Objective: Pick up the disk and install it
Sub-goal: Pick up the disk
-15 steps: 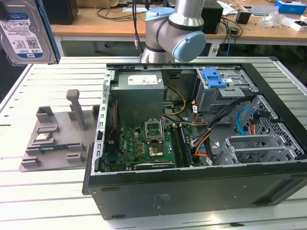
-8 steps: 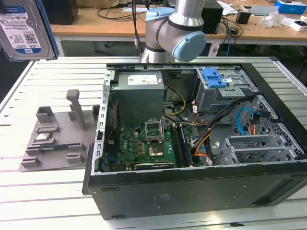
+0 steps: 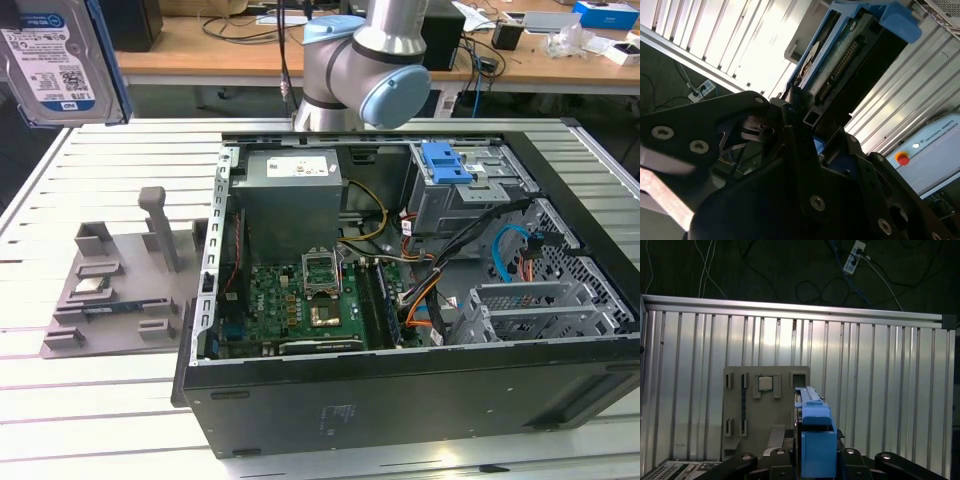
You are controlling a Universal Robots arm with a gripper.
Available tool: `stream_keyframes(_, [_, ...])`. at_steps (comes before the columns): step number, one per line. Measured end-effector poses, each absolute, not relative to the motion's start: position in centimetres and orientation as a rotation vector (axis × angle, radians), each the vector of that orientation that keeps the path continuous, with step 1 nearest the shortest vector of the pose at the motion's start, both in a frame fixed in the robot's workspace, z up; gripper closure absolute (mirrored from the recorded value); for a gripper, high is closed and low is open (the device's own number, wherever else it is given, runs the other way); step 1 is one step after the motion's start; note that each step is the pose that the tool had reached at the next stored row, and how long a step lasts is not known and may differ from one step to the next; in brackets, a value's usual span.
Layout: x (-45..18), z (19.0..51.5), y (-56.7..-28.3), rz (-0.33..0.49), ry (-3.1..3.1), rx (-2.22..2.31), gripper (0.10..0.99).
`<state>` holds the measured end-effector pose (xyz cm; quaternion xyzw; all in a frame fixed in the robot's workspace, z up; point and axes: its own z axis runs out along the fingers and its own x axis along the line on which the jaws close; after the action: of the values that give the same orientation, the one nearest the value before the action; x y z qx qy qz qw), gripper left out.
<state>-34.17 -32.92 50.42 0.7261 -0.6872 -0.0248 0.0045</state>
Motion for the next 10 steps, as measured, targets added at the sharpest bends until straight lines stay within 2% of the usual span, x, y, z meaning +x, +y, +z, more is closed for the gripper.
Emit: stream_keyframes(10, [-30.2,50.4,-32.9,-0.078,-2.153,2.274,0.718])
